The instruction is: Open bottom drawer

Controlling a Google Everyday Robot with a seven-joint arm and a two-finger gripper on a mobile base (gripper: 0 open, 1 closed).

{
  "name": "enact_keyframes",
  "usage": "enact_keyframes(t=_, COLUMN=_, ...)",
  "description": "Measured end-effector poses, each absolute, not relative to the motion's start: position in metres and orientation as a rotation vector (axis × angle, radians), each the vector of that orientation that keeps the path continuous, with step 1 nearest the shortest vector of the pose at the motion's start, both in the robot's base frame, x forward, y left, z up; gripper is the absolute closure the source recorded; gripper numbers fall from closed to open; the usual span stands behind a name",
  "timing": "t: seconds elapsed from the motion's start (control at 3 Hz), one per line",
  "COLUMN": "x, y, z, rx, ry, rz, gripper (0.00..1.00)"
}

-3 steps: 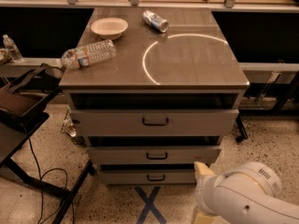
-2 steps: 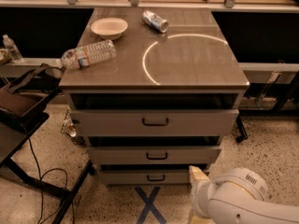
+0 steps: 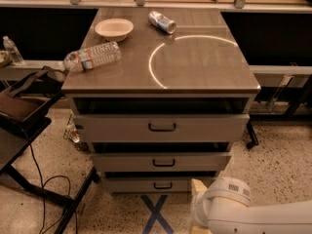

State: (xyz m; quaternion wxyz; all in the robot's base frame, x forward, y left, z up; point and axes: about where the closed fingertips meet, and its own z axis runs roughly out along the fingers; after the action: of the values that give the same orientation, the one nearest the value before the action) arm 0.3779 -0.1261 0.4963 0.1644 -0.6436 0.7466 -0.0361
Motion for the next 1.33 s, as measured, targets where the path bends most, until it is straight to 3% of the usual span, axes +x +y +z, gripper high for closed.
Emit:
enact_keyframes(t=0.33, x=0.389, y=-0.129, z=0.485, rx=-1.853, ry=2.146, rz=-0.133, gripper=0.0)
enact_keyframes(t=1.0, x=0.433, y=-0.153, z=0.367, rx=-1.99, ry=2.234, rz=-0.318, gripper=0.0)
enact_keyframes(t=1.33, x=0.44, y=-0.16, z=0.296, rx=-2.022, ry=2.204, rz=-0.259, gripper=0.0)
